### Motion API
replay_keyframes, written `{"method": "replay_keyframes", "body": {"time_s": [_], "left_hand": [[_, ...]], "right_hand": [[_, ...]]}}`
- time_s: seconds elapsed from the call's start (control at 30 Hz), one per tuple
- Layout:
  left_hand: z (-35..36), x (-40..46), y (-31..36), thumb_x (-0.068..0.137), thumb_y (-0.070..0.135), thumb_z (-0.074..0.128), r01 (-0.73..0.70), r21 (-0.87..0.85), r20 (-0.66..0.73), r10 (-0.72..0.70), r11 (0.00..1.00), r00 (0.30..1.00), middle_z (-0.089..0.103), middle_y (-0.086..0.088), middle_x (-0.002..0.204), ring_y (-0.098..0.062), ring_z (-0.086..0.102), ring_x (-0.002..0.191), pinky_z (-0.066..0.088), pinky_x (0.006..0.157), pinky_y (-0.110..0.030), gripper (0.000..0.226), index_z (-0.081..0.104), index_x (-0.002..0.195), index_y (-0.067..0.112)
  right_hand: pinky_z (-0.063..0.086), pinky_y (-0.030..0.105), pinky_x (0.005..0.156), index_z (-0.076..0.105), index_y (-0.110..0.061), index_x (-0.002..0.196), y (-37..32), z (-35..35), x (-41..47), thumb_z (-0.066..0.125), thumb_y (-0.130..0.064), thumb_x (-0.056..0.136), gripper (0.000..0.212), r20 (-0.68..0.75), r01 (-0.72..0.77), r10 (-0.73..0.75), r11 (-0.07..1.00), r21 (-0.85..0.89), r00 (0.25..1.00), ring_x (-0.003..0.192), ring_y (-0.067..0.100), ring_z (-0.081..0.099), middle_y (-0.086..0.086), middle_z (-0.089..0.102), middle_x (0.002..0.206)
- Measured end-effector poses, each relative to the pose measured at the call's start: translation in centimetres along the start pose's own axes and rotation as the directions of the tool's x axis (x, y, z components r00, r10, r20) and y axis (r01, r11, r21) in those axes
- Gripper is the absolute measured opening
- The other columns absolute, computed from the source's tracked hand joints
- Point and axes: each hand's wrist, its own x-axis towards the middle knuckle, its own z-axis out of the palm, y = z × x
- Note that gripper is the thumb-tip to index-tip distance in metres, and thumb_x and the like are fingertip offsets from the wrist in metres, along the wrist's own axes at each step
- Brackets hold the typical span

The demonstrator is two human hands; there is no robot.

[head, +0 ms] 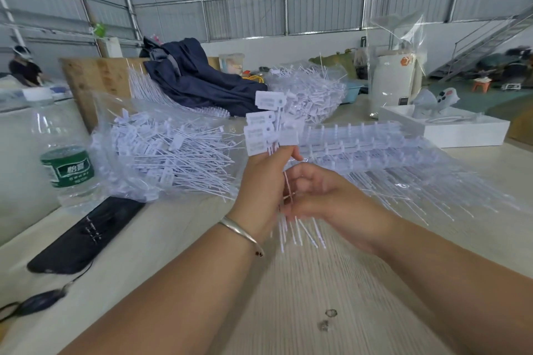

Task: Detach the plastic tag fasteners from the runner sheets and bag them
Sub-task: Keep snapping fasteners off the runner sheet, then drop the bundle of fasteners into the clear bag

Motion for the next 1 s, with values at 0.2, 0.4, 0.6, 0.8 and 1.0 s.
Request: {"method": "replay_keyframes", "body": {"time_s": [0.2, 0.4, 0.6, 0.8, 1.0], "left_hand": [[-0.4, -0.3, 0.6, 0.088, 0.029, 0.057, -0.082, 0.111, 0.057, 0.076, 0.99, 0.995, 0.057, 0.005, 0.053, -0.008, 0.051, 0.039, 0.036, 0.036, -0.017, 0.02, 0.077, 0.084, 0.03], [-3.6, 1.2, 1.3, 0.095, 0.04, 0.056, -0.101, 0.11, 0.08, 0.093, 0.989, 0.992, 0.071, 0.006, 0.072, -0.009, 0.061, 0.055, 0.046, 0.048, -0.017, 0.027, 0.075, 0.1, 0.021], [-9.4, 3.0, 3.3, 0.079, 0.043, 0.074, 0.023, 0.44, -0.108, 0.028, 0.898, 0.994, 0.063, 0.002, 0.084, -0.014, 0.057, 0.076, 0.043, 0.068, -0.027, 0.029, 0.065, 0.083, 0.015], [-16.9, 5.2, 5.9, 0.087, 0.031, 0.059, 0.232, 0.902, -0.403, 0.521, 0.363, 0.753, 0.045, -0.011, 0.133, -0.032, 0.033, 0.126, 0.033, 0.098, -0.037, 0.021, 0.068, 0.104, 0.024], [-20.8, 8.1, 6.9, 0.088, 0.001, 0.045, 0.303, 0.762, -0.526, 0.274, 0.572, 0.805, 0.062, -0.02, 0.091, -0.039, 0.061, 0.103, 0.037, 0.069, -0.03, 0.016, 0.06, 0.086, -0.006]], "right_hand": [[0.046, 0.02, 0.062, 0.055, -0.01, 0.111, -0.8, 1.2, 2.0, 0.043, 0.007, 0.088, 0.031, -0.051, 0.044, -0.052, 0.988, -0.149, 0.997, 0.063, 0.009, 0.06, -0.005, 0.062, 0.069], [0.037, 0.012, 0.05, 0.05, -0.012, 0.074, -1.0, 3.4, 5.7, 0.036, -0.004, 0.098, 0.029, -0.144, 0.108, -0.154, 0.951, -0.29, 0.978, 0.046, -0.002, 0.045, -0.015, 0.049, 0.047], [0.034, 0.026, 0.06, 0.045, -0.01, 0.07, -1.9, 4.1, 10.3, 0.041, -0.019, 0.102, 0.034, -0.196, 0.067, -0.174, 0.886, -0.46, 0.965, 0.056, 0.013, 0.043, -0.002, 0.046, 0.059], [0.03, 0.033, 0.065, 0.034, -0.012, 0.063, -3.4, 6.2, 14.9, 0.034, -0.039, 0.104, 0.049, -0.099, 0.025, -0.151, 0.656, -0.755, 0.984, 0.062, 0.018, 0.04, 0.003, 0.04, 0.065], [0.03, 0.034, 0.059, 0.033, -0.015, 0.06, -3.4, 9.5, 19.9, 0.035, -0.045, 0.103, 0.052, 0.017, 0.033, -0.036, 0.538, -0.842, 0.999, 0.06, 0.018, 0.039, 0.002, 0.037, 0.063]]}}
